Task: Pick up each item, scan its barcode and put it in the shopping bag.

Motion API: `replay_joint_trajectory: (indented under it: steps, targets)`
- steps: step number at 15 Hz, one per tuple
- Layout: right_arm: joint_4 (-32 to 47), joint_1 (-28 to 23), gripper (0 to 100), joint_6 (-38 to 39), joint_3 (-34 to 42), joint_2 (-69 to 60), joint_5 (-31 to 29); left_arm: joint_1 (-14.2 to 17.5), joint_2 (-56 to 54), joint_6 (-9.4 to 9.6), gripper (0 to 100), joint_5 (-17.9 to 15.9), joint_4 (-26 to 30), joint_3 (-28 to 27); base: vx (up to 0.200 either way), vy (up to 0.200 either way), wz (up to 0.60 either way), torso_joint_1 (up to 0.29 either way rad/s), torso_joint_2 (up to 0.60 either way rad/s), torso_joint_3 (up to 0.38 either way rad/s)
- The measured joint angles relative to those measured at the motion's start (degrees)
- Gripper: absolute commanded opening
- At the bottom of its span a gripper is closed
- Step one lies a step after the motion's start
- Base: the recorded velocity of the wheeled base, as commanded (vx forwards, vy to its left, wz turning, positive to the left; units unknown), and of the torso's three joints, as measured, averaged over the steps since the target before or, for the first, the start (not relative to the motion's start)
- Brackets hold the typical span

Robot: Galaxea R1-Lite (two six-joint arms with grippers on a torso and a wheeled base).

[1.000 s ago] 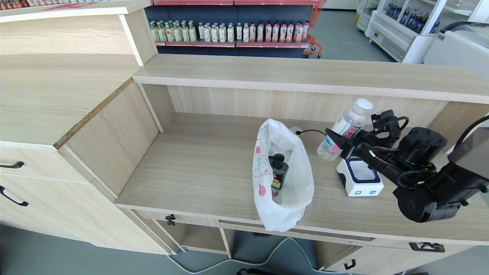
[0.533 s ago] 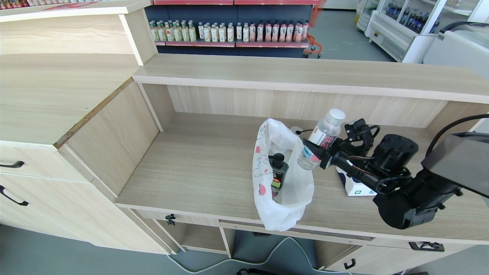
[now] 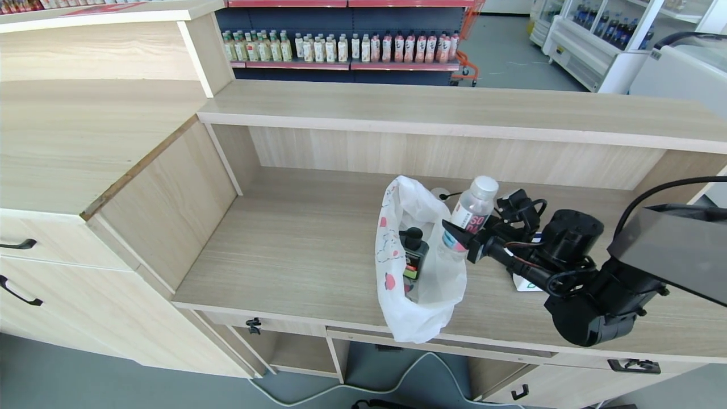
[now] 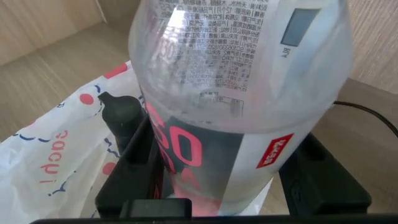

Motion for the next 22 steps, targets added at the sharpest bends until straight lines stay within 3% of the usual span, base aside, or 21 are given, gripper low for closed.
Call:
replay_joint_trajectory:
  steps: [22]
  targets:
    - [0.0, 2.2, 0, -4.0, -8.4, 10.4, -0.1, 0.0, 0.0, -0.02, 100, 0.0, 0.0, 0.0, 0.0, 0.0, 0.0, 0.0, 0.0, 0.0]
